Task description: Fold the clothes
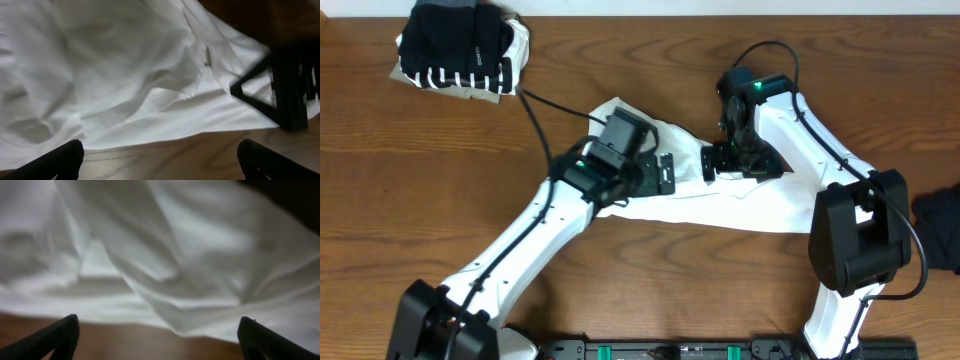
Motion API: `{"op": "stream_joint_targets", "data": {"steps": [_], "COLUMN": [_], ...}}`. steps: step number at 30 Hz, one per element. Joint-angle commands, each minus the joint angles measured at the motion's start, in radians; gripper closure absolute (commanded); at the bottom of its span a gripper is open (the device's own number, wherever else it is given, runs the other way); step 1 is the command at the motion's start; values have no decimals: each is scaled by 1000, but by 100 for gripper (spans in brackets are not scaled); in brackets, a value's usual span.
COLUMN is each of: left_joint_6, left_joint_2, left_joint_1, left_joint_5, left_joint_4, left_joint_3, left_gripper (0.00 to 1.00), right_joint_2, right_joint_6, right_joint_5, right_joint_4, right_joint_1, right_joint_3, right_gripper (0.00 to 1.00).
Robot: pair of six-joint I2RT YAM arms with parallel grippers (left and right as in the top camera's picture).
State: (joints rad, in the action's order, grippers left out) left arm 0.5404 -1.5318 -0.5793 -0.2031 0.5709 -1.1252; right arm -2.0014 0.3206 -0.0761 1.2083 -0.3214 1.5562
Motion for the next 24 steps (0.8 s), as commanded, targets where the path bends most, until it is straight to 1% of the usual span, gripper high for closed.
{"op": "stream_joint_targets", "data": {"steps": [1, 2, 4, 5, 6, 8, 9, 10, 12, 15, 16, 18, 19, 22, 24], "left_joint_6": [-24, -23, -24, -24, -24, -24, -24, -24, -25, -48, -49, -37, -7, 106, 144], "left_joint_2": [-32, -37, -45, -47, -49, -54, -58, -64, -85, -142, -166, -206, -222, -246, -249], "left_joint_1": [-16, -16, -15, -15, -15, -16, -18, -18, -23, -29, -29, -26, -26, -26, -26], "left_joint_5": [2, 2, 2, 2, 2, 2, 1, 2, 1, 1, -8, -61, -83, -80, -48], "left_joint_4": [-8, -8, -9, -12, -18, -36, -50, -63, -86, -95, -95, -104, -112, -125, -130], "left_joint_3": [7, 7, 7, 7, 7, 7, 7, 7, 7, 7, 7, 7, 7, 7, 7], "left_gripper": [1, 1, 2, 4, 7, 11, 17, 20, 20, 19, 15, 10, 5, 4, 4], "right_joint_2": [16, 16, 16, 16, 16, 16, 16, 16, 16, 16, 16, 16, 16, 16, 16], "right_joint_6": [157, 183, 195, 195, 192, 144, 93, 58, -20, -103, -129, -168, -174, -172, -161], "right_joint_5": [-3, -5, -27, -44, -69, -131, -177, -211, -285, -305, -305, -305, -301, -298, -298], "right_joint_4": [-45, -60, -76, -79, -77, -71, -63, -56, -27, 20, 33, 54, 59, 36, 3], "right_joint_1": [42, 68, 123, 154, 192, 264, 307, 333, 393, 447, 456, 465, 466, 458, 449], "right_joint_3": [-3, -3, -2, -2, -2, -2, -2, -2, -3, -3, -3, -8, -14, -45, -76], "right_gripper": [10, 15, 20, 21, 26, 36, 44, 47, 48, 40, 38, 34, 33, 33, 32]}}
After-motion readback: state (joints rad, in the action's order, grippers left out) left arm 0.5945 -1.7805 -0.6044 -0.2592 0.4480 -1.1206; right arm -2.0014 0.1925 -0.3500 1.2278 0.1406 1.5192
